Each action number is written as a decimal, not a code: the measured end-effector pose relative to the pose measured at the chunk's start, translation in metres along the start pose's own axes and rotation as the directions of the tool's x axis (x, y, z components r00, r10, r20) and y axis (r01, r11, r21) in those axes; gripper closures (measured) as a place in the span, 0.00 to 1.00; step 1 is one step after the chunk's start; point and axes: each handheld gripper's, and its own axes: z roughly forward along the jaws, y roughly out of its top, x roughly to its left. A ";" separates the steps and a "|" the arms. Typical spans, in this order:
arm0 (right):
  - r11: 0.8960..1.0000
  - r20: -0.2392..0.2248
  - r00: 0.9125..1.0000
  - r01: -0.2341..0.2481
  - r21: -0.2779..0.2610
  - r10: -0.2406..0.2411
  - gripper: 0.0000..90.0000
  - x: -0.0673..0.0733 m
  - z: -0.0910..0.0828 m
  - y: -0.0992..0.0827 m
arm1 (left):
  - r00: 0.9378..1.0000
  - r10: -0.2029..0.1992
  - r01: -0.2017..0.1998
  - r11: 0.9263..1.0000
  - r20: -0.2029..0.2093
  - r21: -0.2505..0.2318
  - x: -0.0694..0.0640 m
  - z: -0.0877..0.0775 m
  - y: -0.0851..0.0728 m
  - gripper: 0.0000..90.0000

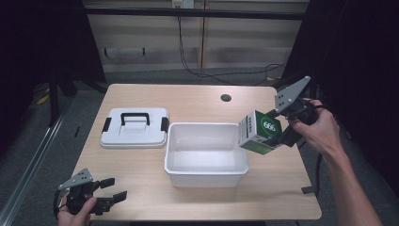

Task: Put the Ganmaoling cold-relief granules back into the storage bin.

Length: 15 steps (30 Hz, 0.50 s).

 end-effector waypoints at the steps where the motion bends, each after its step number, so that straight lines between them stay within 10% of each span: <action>1: 1.000 -0.001 1.000 0.004 0.002 -0.004 0.17 0.000 0.000 0.003 | 1.000 -0.002 0.002 1.000 0.001 0.000 0.000 0.000 0.000 0.22; 15: 0.998 -0.048 0.999 0.019 0.053 -0.017 0.17 -0.006 0.013 0.034 | 1.000 0.004 -0.004 1.000 0.007 0.013 0.000 0.001 0.000 0.22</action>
